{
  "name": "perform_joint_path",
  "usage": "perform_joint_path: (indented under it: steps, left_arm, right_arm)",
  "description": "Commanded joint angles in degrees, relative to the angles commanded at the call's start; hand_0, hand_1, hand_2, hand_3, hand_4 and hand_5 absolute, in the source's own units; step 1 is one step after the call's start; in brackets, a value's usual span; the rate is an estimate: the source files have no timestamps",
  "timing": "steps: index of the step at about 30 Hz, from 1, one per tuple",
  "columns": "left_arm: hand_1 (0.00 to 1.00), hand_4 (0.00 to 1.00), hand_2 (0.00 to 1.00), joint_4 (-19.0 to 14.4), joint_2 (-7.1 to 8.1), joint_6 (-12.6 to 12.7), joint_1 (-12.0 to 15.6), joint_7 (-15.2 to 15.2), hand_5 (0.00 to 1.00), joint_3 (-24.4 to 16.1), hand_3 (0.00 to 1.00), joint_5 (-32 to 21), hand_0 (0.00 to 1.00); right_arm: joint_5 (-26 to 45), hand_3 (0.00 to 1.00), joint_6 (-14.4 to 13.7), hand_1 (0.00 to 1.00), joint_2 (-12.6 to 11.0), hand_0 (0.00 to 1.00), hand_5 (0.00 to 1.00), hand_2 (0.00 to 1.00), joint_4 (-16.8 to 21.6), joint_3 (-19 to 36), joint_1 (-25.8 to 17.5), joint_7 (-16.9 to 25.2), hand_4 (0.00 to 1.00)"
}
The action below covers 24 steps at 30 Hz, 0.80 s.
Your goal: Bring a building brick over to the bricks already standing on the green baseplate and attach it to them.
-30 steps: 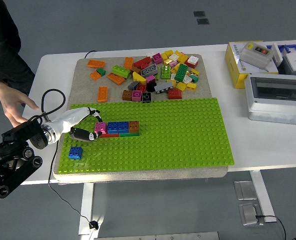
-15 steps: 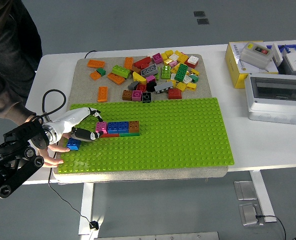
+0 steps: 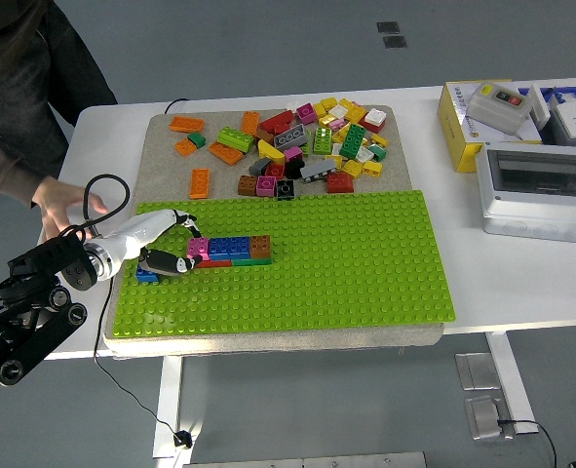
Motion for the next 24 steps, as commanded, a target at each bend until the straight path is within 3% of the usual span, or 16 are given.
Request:
perform_joint_path:
  steps: [19, 20, 24]
  left_arm:
    - [0.955, 0.683, 0.920, 0.5, 0.01, 0.0, -0.1, -0.1, 0.255, 0.2, 0.590, 0.2, 0.998]
    - [0.957, 0.680, 0.921, 0.5, 0.02, 0.0, -0.1, -0.1, 0.250, 0.2, 0.632, 0.2, 0.998]
    - [0.957, 0.680, 0.921, 0.4, 0.03, -0.1, -0.1, -0.1, 0.250, 0.3, 0.632, 0.1, 0.998]
  right_arm:
    - [0.6, 0.769, -0.1, 0.641, 0.0, 0.699, 0.998, 0.547, 0.0, -0.6, 0.1, 0.3, 0.663]
    - [0.6, 0.768, -0.1, 0.638, 0.0, 0.702, 0.998, 0.547, 0.0, -0.6, 0.1, 0.3, 0.663]
    - [0.5, 0.768, -0.1, 0.638, 0.0, 0.702, 0.998, 0.547, 0.0, -0.5, 0.1, 0.3, 0.663]
